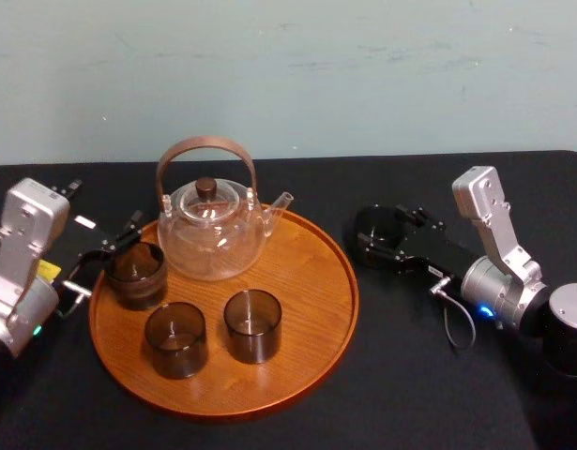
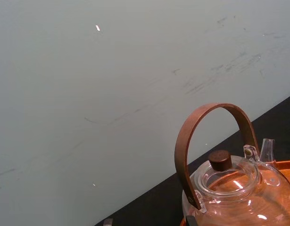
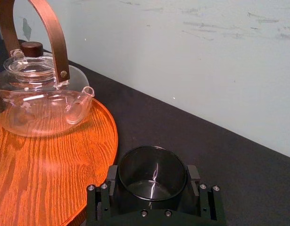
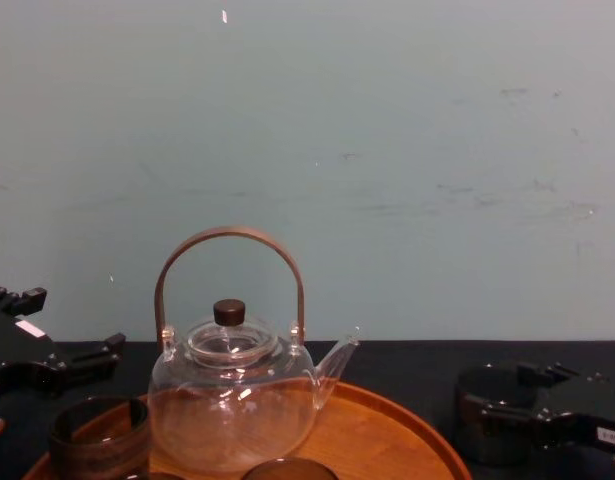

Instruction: Pick up the glass from the table and place it on the tray.

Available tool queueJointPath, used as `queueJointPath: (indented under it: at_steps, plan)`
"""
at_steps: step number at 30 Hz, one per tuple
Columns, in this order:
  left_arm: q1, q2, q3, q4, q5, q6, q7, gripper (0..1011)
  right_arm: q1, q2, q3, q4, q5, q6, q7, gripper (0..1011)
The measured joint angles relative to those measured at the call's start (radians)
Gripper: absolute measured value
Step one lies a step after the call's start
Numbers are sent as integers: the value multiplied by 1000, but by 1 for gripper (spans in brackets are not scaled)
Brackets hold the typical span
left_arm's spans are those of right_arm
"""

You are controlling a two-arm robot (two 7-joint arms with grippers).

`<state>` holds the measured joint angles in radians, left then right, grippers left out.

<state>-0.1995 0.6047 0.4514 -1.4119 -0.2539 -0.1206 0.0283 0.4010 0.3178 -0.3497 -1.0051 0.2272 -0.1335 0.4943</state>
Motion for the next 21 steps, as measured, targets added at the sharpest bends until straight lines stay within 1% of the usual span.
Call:
queueJointPath:
  at_steps: [21]
  plan:
    - [0,0,0,0,0,0,0,1001,-1,0,0,-1,1,1,-1,898]
